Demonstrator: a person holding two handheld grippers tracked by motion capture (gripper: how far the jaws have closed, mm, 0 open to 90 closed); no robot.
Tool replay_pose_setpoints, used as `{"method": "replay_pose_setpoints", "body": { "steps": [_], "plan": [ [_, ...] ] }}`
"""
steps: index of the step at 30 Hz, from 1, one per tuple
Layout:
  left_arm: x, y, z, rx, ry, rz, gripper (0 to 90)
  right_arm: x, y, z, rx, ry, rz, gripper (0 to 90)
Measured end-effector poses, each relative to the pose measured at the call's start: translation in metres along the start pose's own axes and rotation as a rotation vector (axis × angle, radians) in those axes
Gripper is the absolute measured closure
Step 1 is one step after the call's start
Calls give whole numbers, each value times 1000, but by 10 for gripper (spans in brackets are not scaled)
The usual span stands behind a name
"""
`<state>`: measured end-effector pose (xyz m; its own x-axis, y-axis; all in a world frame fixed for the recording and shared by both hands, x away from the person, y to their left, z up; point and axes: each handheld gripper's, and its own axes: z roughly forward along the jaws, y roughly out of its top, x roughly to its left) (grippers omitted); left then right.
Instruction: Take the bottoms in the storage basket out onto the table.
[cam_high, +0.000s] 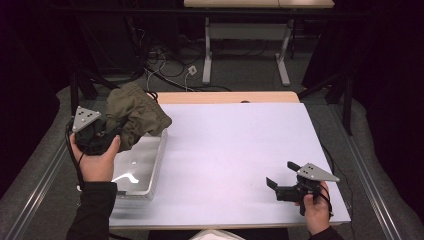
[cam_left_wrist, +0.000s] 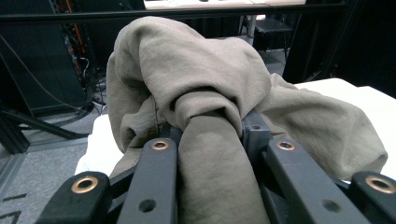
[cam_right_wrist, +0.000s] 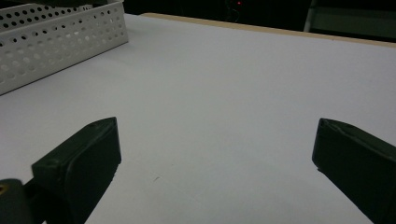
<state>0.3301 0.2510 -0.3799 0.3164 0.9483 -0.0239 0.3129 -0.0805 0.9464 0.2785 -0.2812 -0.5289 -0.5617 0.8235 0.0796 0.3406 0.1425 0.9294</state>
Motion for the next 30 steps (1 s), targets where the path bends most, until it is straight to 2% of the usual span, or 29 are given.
{"method": "replay_pose_setpoints", "body": {
  "steps": [16, 30],
  "plan": [
    [-18, 15, 9, -22, -45, 19, 730, 0, 0, 0, -2, 0, 4, 11],
    [-40, 19, 24, -25, -99, 30, 730, -1, 0, 0, 1, 2, 4, 11]
  ]
}}
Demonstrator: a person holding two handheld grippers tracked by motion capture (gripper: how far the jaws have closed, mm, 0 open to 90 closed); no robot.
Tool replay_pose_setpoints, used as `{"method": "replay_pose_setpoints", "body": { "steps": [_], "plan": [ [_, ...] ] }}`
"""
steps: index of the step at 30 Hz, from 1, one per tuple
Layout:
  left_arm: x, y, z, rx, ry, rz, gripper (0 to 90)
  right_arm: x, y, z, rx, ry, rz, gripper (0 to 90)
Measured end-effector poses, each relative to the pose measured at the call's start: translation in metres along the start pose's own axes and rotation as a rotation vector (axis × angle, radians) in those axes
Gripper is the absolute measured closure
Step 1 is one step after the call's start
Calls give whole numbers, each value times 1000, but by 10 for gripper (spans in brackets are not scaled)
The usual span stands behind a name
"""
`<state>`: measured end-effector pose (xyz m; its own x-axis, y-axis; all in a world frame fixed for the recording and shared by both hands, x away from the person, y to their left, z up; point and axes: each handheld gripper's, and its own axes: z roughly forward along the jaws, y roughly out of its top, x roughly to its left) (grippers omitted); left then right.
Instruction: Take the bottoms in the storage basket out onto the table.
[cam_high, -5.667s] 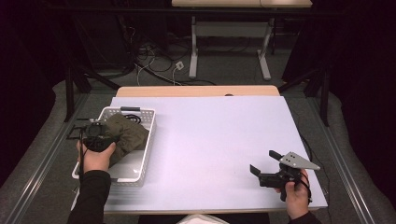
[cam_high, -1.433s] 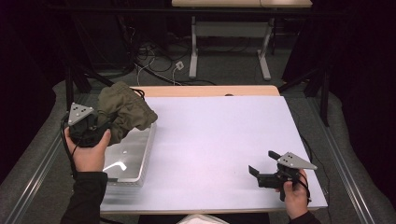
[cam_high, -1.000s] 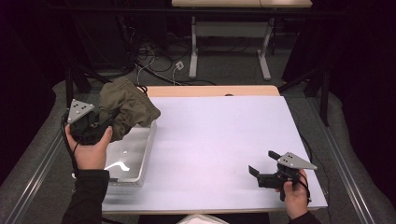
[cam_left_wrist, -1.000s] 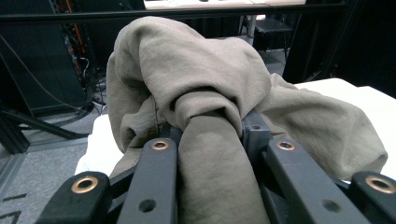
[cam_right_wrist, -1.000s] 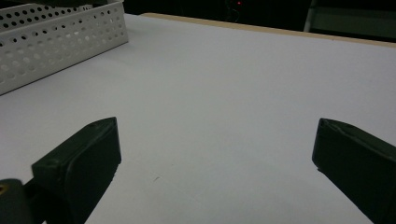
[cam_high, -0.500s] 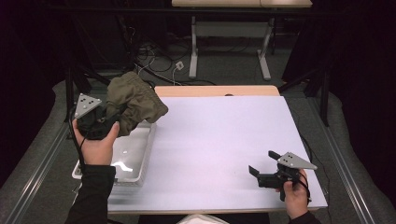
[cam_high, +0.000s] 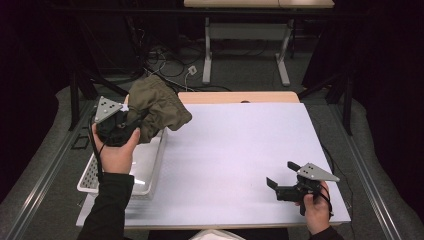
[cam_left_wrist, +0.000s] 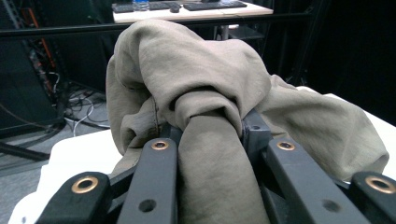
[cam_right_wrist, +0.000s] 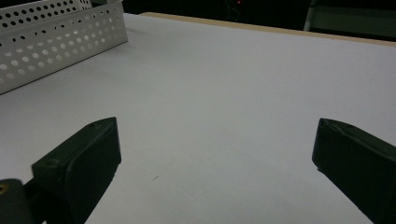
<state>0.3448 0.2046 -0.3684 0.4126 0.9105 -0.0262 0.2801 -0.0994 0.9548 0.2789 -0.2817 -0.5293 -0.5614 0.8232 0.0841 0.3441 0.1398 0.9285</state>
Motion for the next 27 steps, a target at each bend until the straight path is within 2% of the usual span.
{"method": "replay_pose_setpoints", "body": {
  "steps": [18, 27],
  "plan": [
    [-27, -2, 19, -8, -79, 3, 730, -1, 0, -1, -3, -1, -6, 11],
    [-38, -6, 26, 4, -112, 10, 730, -1, 0, -1, -6, -1, -7, 11]
  ]
}}
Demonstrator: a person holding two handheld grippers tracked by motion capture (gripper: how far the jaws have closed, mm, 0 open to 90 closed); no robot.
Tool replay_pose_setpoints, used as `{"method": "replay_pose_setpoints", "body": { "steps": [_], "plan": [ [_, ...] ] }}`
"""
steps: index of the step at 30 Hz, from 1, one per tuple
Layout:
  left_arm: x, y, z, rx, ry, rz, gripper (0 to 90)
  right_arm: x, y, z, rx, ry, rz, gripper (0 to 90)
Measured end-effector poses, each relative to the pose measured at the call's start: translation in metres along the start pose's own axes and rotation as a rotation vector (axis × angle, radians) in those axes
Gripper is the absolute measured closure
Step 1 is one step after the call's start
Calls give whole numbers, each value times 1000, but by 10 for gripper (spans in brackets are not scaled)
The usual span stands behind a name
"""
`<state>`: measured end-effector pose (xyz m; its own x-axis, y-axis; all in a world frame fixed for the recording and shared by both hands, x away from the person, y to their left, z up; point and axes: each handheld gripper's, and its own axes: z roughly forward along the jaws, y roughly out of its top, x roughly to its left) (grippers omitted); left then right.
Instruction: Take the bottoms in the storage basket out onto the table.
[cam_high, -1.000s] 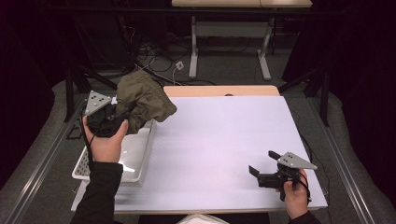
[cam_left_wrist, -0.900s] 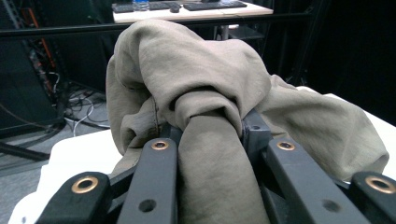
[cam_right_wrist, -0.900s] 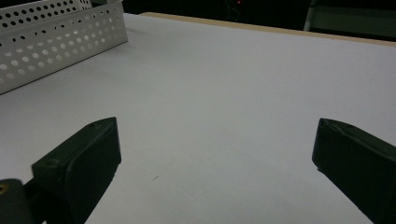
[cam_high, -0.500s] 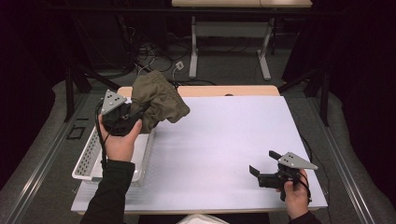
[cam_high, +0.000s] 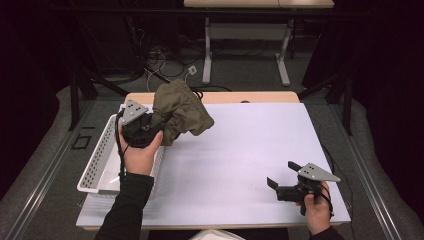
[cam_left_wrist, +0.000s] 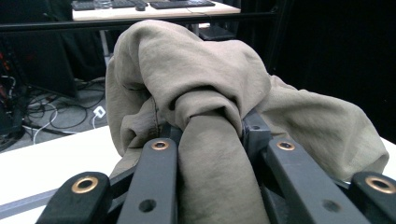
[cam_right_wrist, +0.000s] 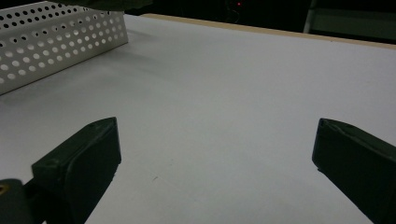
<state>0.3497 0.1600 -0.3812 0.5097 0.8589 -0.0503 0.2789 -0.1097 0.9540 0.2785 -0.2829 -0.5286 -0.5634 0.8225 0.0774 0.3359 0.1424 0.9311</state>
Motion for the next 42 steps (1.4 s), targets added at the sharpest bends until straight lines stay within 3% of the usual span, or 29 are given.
{"method": "replay_pose_setpoints", "body": {
  "steps": [24, 42],
  "plan": [
    [-26, -14, 13, 28, -76, 22, 730, 0, 0, 0, -1, 2, -1, 11],
    [-57, -27, 36, 62, -157, 48, 730, 0, 0, 0, -1, 5, -1, 11]
  ]
}}
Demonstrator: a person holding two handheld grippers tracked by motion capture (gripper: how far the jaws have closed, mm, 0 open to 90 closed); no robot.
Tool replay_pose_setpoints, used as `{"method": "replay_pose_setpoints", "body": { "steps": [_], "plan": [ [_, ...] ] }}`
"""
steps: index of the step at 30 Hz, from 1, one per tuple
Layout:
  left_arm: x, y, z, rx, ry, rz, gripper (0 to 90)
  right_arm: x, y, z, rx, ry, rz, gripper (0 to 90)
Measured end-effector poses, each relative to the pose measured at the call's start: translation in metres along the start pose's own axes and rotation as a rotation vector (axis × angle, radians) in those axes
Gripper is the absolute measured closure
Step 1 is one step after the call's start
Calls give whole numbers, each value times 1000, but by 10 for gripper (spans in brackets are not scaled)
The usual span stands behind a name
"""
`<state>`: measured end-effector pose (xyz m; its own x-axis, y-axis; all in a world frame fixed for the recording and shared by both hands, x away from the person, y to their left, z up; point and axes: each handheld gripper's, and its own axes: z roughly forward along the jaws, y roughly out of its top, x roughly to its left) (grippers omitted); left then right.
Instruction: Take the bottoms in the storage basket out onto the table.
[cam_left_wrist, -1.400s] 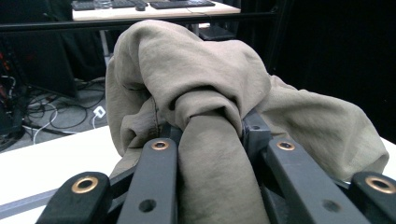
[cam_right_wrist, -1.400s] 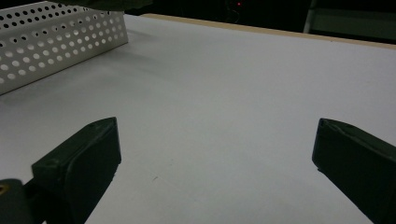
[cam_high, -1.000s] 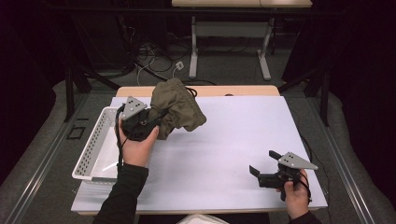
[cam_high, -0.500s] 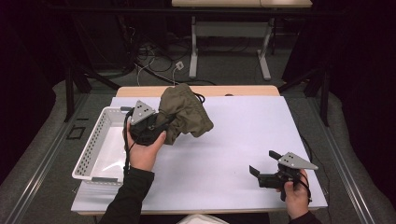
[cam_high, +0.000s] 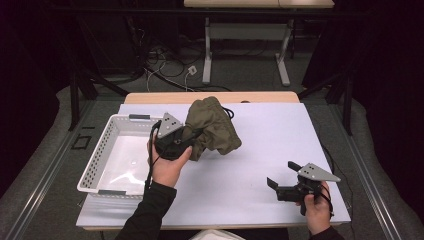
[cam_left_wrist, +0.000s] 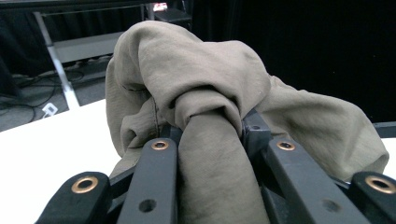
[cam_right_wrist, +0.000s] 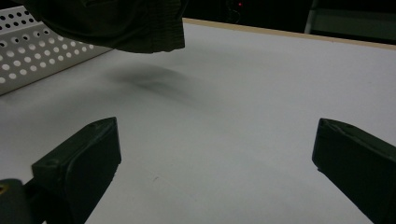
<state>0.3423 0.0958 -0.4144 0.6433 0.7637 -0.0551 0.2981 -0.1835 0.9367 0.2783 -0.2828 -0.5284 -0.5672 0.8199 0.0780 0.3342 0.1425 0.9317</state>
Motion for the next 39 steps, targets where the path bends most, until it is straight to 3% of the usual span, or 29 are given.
{"method": "replay_pose_setpoints", "body": {
  "steps": [16, 20, 39],
  "plan": [
    [-17, -14, 17, 26, -72, -13, 729, 0, 0, 0, 1, 1, 0, 12],
    [-15, -22, 24, 42, -87, -37, 728, 0, 0, 0, 4, 1, 1, 12],
    [-9, -51, 42, 128, -43, -49, 723, 0, 0, 1, 8, 4, -4, 12]
  ]
}}
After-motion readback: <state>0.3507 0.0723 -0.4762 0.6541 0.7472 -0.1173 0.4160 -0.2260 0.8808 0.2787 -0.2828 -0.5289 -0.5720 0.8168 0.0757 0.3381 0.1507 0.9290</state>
